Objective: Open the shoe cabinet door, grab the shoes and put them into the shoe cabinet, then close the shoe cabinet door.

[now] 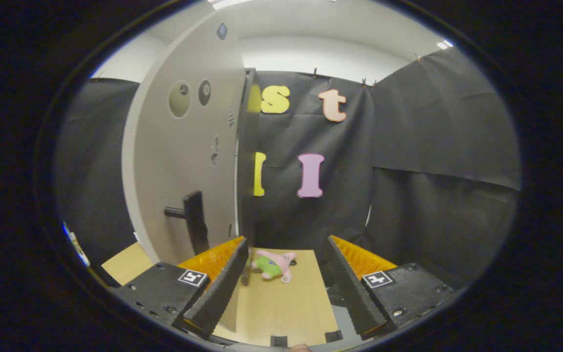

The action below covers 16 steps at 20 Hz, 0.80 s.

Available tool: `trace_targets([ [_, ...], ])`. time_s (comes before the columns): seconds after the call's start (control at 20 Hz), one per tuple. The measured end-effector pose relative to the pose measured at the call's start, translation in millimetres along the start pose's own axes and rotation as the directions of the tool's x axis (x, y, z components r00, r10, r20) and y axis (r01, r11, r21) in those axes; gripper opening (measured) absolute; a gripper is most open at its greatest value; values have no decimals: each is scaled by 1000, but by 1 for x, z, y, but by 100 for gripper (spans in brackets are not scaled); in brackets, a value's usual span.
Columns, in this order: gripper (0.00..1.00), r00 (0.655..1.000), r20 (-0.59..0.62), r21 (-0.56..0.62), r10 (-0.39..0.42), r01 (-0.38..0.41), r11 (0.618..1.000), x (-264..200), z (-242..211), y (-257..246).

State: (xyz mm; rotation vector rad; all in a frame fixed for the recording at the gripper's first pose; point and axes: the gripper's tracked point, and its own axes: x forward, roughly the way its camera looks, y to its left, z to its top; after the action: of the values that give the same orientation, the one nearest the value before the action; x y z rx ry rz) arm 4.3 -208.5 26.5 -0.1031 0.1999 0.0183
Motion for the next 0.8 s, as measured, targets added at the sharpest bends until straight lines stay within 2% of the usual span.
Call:
trace_targets([
  [0.05,100,1000,-6,-16,-27,27,1000,-2,-3,3],
  [0.1,94,998,-5,-39,-59,59,997,-6,-1,3],
  [0.25,94,995,9,-83,-99,100,992,-9,0,17],
  [0.65,93,1000,2,59,9,-9,998,-11,-8,77],
  [0.8,93,1000,28,25,11,-12,1000,-9,0,97],
])
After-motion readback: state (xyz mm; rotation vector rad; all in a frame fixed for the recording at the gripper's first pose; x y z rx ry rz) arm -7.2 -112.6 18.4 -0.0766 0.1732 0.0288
